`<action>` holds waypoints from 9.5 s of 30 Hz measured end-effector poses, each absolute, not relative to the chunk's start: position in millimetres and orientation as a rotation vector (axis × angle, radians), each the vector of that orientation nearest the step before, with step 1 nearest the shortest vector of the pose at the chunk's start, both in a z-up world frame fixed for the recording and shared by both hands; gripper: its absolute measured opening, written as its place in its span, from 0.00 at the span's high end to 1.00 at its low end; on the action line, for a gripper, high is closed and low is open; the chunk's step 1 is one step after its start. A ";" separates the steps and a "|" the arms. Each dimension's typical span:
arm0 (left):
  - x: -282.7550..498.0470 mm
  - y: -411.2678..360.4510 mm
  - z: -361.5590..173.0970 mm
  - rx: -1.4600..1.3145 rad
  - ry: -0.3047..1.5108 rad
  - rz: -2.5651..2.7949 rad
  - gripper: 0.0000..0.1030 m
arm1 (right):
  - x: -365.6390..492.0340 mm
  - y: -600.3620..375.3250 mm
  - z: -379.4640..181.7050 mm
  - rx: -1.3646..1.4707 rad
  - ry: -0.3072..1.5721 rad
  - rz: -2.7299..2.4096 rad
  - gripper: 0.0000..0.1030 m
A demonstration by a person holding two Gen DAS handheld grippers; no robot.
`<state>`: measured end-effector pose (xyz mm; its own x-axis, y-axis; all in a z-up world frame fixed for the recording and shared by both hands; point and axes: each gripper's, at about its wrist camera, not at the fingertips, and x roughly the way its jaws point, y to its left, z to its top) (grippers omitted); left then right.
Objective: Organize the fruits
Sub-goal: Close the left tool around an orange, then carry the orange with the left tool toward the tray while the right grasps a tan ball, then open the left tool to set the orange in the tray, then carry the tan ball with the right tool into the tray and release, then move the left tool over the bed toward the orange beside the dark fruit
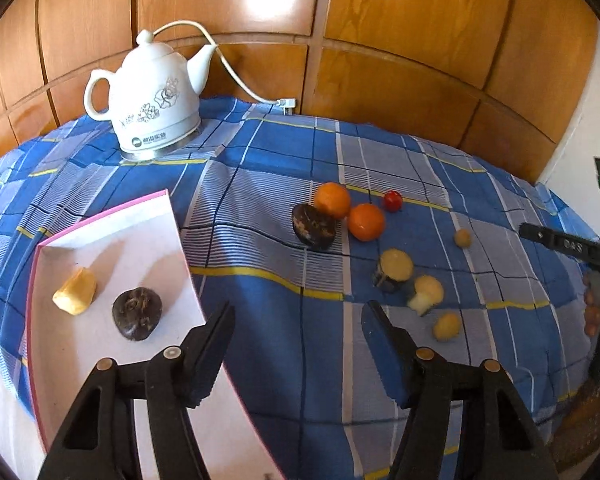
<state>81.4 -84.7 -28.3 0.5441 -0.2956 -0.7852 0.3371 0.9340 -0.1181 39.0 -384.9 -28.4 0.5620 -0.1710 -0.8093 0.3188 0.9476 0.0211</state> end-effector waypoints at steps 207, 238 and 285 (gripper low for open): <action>20.6 80.3 -23.6 -0.135 0.700 0.024 0.00 | 80.0 -75.3 -54.8 -0.031 0.987 0.447 0.66; 17.5 15.8 -12.4 -0.008 0.690 -0.202 0.00 | 49.7 -270.9 -20.1 -0.015 0.939 0.041 0.66; 102.7 -99.4 -35.8 0.084 0.914 -0.464 0.02 | 80.3 -259.8 -86.3 0.004 1.111 0.347 0.64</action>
